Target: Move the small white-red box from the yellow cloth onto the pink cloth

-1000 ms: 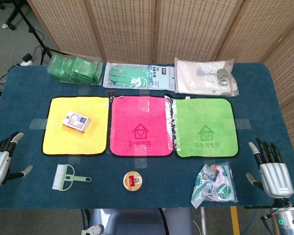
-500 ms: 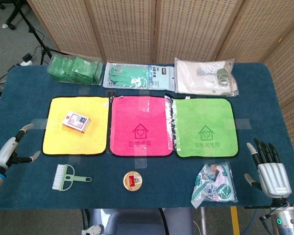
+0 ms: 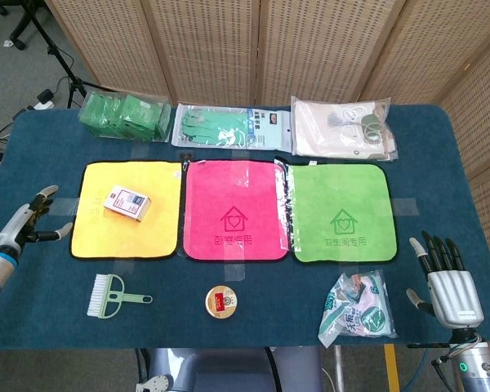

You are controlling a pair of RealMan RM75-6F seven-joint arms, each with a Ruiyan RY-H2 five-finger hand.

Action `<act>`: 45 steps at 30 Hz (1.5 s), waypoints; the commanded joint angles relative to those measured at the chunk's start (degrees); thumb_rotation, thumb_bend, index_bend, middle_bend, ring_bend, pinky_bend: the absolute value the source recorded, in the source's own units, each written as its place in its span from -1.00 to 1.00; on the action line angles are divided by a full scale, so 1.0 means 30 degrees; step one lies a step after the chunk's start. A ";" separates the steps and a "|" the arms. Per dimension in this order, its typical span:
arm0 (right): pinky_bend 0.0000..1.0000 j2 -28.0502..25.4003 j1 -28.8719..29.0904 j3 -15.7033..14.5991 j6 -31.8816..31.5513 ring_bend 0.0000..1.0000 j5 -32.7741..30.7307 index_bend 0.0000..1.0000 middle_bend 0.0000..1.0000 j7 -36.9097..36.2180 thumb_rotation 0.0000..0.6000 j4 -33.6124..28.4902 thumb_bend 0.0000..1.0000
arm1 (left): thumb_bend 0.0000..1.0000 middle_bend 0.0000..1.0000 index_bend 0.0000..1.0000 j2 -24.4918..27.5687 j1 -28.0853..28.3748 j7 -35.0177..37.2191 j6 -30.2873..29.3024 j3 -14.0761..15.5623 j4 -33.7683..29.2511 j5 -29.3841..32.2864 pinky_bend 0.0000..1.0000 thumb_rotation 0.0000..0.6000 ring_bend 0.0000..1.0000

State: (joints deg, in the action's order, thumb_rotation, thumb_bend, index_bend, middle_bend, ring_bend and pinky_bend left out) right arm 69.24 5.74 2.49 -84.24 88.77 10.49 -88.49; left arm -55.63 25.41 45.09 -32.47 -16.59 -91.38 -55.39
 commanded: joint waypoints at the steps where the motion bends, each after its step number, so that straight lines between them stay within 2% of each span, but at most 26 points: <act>1: -1.00 0.0029 0.0006 -0.0027 0.0055 -1.00 -0.0030 -1.00 -1.00 0.0010 1.00 0.0007 -0.51 | -0.32 -1.00 -1.00 -0.0663 0.0648 0.0165 0.0992 -0.0168 0.0928 0.0771 -1.00 1.00 -1.00; 12: -1.00 0.0027 0.0068 -0.0022 0.0256 -1.00 -0.0202 -1.00 -1.00 -0.0136 1.00 0.0047 -0.51 | -0.30 -1.00 -1.00 -0.2448 0.1507 0.0266 0.2467 -0.0340 0.2683 0.2428 -1.00 1.00 -1.00; 27: -1.00 0.0214 0.0266 -0.0048 0.0717 -1.00 -0.0413 -1.00 -1.00 -0.0016 1.00 0.0228 -0.51 | -0.30 -1.00 -1.00 -0.3982 0.2416 -0.0722 0.3299 -0.0184 0.4135 0.3572 -1.00 1.00 -1.00; 45: -1.00 0.0466 0.0365 -0.0206 0.0907 -1.00 -0.0344 -1.00 -1.00 0.0317 1.00 0.0340 -0.51 | -0.30 -1.00 -1.00 -0.5166 0.2424 -0.1055 0.3423 -0.0912 0.4501 0.3184 -1.00 1.00 -1.00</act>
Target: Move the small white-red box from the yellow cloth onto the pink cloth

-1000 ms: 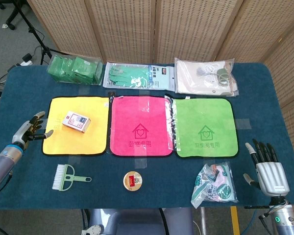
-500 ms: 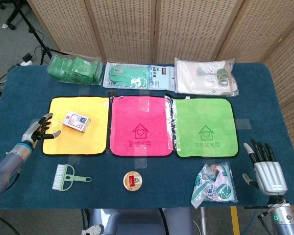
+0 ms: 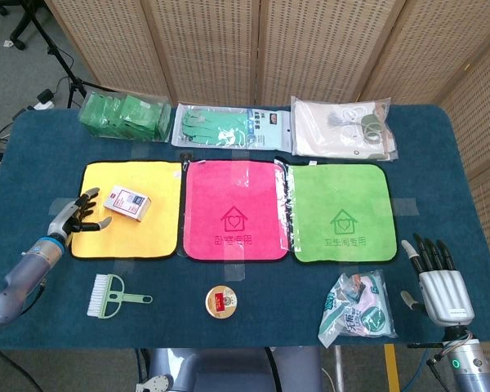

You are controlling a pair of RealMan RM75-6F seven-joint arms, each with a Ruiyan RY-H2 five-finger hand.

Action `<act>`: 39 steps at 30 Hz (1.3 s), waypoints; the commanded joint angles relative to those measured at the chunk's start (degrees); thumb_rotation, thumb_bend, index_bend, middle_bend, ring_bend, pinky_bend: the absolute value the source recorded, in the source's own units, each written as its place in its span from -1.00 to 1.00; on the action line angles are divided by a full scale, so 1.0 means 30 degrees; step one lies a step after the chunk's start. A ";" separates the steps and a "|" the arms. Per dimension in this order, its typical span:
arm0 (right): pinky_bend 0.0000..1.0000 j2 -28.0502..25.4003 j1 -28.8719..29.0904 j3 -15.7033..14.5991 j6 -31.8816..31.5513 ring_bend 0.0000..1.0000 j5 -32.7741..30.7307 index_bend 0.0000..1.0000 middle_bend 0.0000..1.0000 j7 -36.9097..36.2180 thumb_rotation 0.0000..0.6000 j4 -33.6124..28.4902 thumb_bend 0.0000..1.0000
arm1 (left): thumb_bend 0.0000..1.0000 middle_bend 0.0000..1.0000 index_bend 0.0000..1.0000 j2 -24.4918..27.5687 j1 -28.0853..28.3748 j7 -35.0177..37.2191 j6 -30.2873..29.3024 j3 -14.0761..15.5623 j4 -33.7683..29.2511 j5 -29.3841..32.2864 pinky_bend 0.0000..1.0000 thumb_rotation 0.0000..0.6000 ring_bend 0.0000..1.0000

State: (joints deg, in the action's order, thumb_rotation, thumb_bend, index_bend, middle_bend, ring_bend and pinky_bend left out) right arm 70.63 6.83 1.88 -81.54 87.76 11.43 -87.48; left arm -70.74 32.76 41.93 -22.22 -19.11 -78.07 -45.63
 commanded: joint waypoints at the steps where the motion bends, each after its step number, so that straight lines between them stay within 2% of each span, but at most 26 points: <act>1: -1.00 0.0006 0.0005 -0.0008 0.0016 -1.00 -0.0013 -1.00 -1.00 0.0015 1.00 0.0001 -0.51 | -0.30 -1.00 -1.00 -0.0219 -0.0034 -0.0009 0.0032 -0.0116 0.0095 -0.0115 -1.00 1.00 -1.00; 13: -1.00 0.0120 0.0066 -0.0101 0.0071 -1.00 0.0083 -1.00 -1.00 0.0196 1.00 0.0012 -0.51 | -0.30 -1.00 -1.00 -0.0929 0.0099 -0.0582 -0.0220 -0.0529 -0.0133 -0.0890 -1.00 1.00 -1.00; 23: -1.00 0.0078 0.0078 -0.0141 0.0062 -1.00 0.0127 -1.00 -1.00 0.0095 1.00 -0.0008 -0.51 | -0.30 -1.00 -1.00 -0.1558 0.0754 -0.1951 -0.0857 -0.0051 -0.0397 -0.0449 -1.00 1.00 -1.00; 39: -1.00 0.0095 0.0105 -0.0218 0.0094 -1.00 0.0171 -1.00 -1.00 0.0223 1.00 -0.0065 -0.51 | -0.30 -1.00 -1.00 -0.1616 0.1363 -0.3493 -0.1891 0.0247 -0.2367 0.0358 -1.00 1.00 -1.00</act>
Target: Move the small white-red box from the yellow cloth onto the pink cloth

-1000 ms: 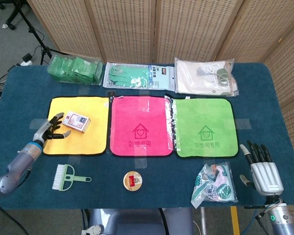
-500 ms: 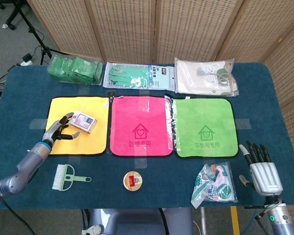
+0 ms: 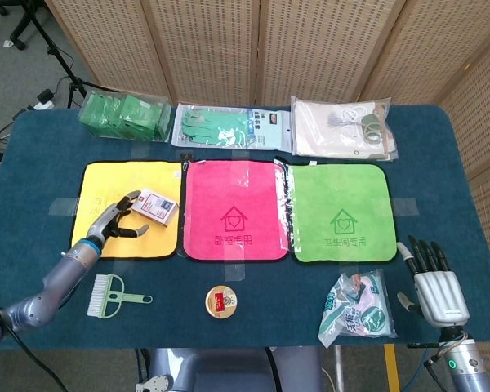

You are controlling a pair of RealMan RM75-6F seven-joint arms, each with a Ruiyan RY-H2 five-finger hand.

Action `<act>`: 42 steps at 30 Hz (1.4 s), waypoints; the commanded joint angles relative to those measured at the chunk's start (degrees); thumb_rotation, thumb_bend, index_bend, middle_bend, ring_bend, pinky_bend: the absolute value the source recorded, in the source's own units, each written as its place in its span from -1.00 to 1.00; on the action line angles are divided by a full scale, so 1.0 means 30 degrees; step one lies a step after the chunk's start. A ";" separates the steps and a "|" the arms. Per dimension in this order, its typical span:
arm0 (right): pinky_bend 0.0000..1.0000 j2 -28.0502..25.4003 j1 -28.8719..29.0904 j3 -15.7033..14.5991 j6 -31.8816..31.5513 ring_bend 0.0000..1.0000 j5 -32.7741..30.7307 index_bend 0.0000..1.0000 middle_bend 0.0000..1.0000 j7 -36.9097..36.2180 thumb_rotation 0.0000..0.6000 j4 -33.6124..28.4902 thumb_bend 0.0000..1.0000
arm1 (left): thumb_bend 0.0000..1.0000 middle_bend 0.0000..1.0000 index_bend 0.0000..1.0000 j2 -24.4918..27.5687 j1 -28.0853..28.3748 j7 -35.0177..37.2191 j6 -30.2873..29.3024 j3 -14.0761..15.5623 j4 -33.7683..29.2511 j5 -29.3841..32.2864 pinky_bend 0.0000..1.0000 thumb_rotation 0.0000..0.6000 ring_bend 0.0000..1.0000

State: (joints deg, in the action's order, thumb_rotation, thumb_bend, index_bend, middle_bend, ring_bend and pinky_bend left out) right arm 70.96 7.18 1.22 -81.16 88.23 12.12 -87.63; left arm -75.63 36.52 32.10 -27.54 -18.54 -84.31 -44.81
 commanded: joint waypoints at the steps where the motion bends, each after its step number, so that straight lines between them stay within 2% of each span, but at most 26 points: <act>1: -1.00 -0.0019 -0.0017 0.0002 -0.0045 -1.00 0.0012 -1.00 -1.00 -0.0014 1.00 -0.0016 -0.51 | -0.30 -1.00 -1.00 0.0016 0.0143 -0.0301 -0.0181 0.0082 -0.0390 0.0134 -1.00 1.00 -1.00; 17: -1.00 -0.0077 -0.0022 -0.0019 -0.0148 -1.00 0.0124 -1.00 -1.00 -0.0168 1.00 -0.0073 -0.51 | -0.30 -1.00 -1.00 -0.0662 0.1133 -0.1653 -0.0592 0.0704 -0.1330 0.1287 -1.00 1.00 -1.00; 42: -1.00 0.0054 0.0088 -0.0259 0.0063 -1.00 0.0430 -1.00 -1.00 0.0029 1.00 -0.0074 -0.51 | -0.30 -1.00 -1.00 -0.1798 0.2865 -0.3868 -0.2112 0.0938 -0.3387 0.2608 -1.00 1.00 -1.00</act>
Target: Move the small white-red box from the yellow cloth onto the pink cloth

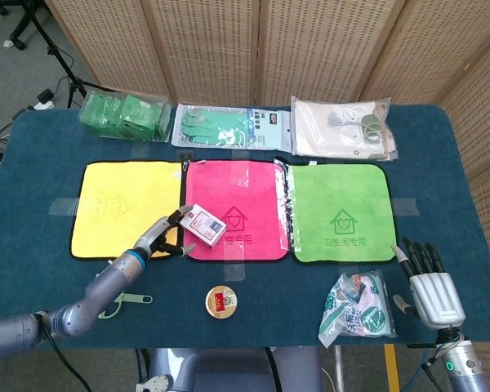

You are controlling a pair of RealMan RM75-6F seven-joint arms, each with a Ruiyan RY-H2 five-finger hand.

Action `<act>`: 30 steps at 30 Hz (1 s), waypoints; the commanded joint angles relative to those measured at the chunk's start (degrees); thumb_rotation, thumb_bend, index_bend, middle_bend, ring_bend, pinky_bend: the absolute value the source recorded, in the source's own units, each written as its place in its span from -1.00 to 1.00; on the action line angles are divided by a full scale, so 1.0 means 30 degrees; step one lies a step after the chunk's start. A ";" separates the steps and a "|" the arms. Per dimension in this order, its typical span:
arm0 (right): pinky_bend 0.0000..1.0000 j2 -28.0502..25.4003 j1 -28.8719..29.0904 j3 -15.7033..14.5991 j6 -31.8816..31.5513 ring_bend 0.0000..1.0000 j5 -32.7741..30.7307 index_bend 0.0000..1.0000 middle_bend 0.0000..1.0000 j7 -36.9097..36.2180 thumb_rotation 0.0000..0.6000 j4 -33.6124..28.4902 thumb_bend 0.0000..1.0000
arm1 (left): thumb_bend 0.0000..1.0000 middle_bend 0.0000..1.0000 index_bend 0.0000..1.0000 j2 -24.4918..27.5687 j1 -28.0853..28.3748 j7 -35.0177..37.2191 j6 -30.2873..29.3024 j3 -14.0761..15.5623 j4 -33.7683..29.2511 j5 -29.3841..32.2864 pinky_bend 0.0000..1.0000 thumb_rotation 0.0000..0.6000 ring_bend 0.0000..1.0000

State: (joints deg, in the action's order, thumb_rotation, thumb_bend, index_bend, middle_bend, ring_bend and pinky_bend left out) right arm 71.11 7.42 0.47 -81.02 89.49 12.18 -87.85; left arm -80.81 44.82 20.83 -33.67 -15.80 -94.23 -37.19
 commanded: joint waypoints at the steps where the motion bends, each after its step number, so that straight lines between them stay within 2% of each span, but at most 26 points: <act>1: -1.00 0.0007 0.0015 -0.0019 0.0041 -1.00 0.0012 -1.00 -1.00 0.0016 1.00 0.0001 -0.51 | -0.30 -1.00 -1.00 -0.0141 0.0202 -0.0232 -0.0136 0.0038 -0.0159 0.0136 -1.00 1.00 -1.00; 11: -1.00 -0.0022 0.0058 -0.0281 0.0208 -1.00 0.0294 -1.00 -1.00 0.0121 1.00 -0.0026 -0.51 | -0.30 -1.00 -1.00 -0.1020 0.1218 -0.1807 -0.1469 0.0341 -0.0064 0.0968 -1.00 1.00 -1.00; 16: -1.00 -0.0099 0.0048 -0.0297 0.0248 -1.00 0.0246 -1.00 -1.00 0.0131 1.00 -0.0110 -0.51 | -0.29 -1.00 -1.00 -0.0608 0.1067 -0.2712 -0.2705 0.0543 0.0325 0.0764 -1.00 1.00 -1.00; 24: -1.00 -0.0233 0.0005 -0.0203 0.0190 -1.00 0.0078 -1.00 -1.00 0.0039 1.00 -0.0257 -0.51 | -0.29 -1.00 -1.00 0.1606 -0.0124 -0.3694 -0.4744 0.0602 0.0506 -0.1295 -1.00 1.00 -1.00; 28: -1.00 -0.0278 -0.0029 -0.0160 0.0127 -1.00 0.0014 -1.00 -1.00 0.0021 1.00 -0.0306 -0.51 | -0.28 -1.00 -1.00 0.2628 -0.1038 -0.4845 -0.6459 0.1392 0.0143 -0.3790 -1.00 1.00 -1.00; 30: -1.00 -0.0310 -0.0057 -0.0124 0.0040 -1.00 0.0006 -1.00 -1.00 -0.0010 1.00 -0.0321 -0.51 | -0.28 -1.00 -1.00 0.2964 -0.1617 -0.6015 -0.7826 0.2161 0.0088 -0.5500 -1.00 1.00 -1.00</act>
State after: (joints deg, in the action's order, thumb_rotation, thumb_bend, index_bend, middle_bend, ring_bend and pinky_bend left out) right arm 70.21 7.28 0.06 -80.84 89.52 12.18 -88.80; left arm -74.01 42.59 6.96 -52.19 -12.13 -93.34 -47.81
